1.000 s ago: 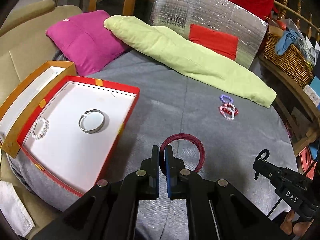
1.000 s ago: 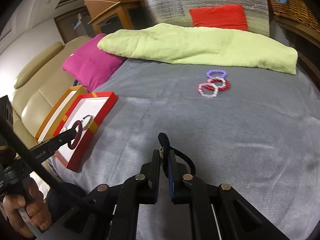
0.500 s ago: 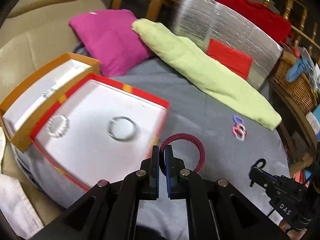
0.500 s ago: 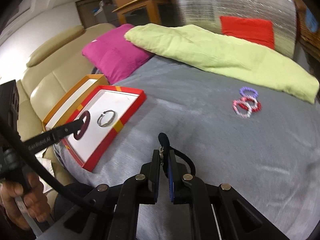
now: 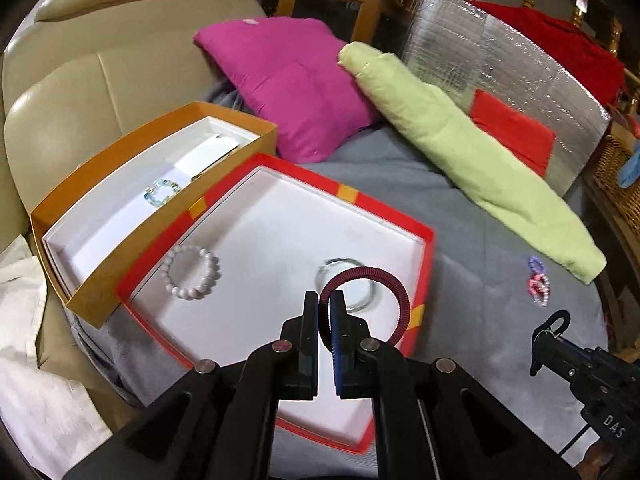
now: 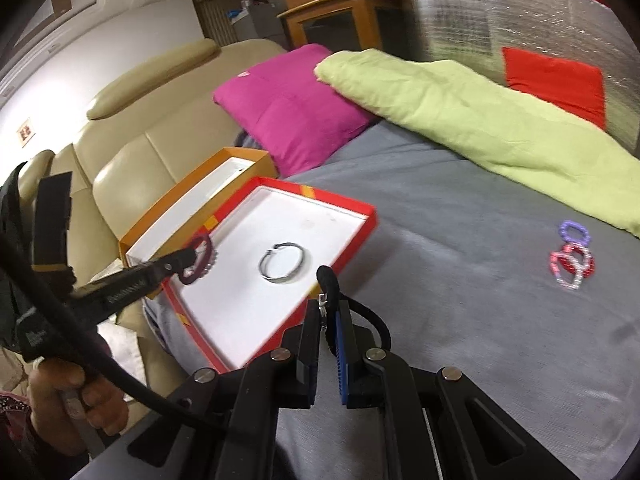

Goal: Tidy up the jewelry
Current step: 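Carry the dark red bangle and black hair tie over the red-rimmed box with both tools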

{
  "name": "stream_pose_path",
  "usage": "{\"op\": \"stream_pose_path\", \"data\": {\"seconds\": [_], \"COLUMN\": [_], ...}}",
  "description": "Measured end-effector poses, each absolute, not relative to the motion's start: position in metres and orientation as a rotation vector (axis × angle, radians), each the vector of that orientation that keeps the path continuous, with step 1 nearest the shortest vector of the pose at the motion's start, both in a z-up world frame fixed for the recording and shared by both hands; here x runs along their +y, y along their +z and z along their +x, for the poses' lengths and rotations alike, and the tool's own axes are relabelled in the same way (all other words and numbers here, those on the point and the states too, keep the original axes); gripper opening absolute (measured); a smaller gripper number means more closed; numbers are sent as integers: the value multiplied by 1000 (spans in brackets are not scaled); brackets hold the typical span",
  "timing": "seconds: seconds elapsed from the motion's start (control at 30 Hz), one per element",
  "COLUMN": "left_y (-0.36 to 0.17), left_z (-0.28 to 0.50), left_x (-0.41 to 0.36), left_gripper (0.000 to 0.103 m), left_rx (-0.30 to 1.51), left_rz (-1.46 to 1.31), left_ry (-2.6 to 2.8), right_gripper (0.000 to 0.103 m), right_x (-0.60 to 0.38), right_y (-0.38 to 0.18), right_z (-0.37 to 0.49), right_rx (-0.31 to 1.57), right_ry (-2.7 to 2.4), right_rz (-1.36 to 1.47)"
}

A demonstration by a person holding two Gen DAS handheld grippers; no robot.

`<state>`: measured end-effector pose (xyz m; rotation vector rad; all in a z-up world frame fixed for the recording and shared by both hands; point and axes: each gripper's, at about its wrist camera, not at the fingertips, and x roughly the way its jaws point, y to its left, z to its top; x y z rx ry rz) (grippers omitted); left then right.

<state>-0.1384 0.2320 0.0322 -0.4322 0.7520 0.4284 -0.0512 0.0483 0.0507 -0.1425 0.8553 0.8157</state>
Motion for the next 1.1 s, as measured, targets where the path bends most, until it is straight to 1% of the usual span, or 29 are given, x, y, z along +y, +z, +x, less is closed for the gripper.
{"op": "stream_pose_path", "data": {"seconds": [0.3, 0.7, 1.1], "left_y": [11, 6, -6], "left_z": [-133, -110, -80], "left_x": [260, 289, 315], "left_gripper": [6, 6, 6], "left_rx": [794, 801, 816], "left_rz": [-454, -456, -457], "left_ry": [469, 495, 508], "right_gripper": [8, 8, 8], "right_x": [94, 143, 177], "right_y": [36, 26, -1], "right_z": [-38, -5, 36], "right_rx": [907, 945, 1006], "right_ry": [852, 855, 829], "right_rz": [-141, -153, -155]}}
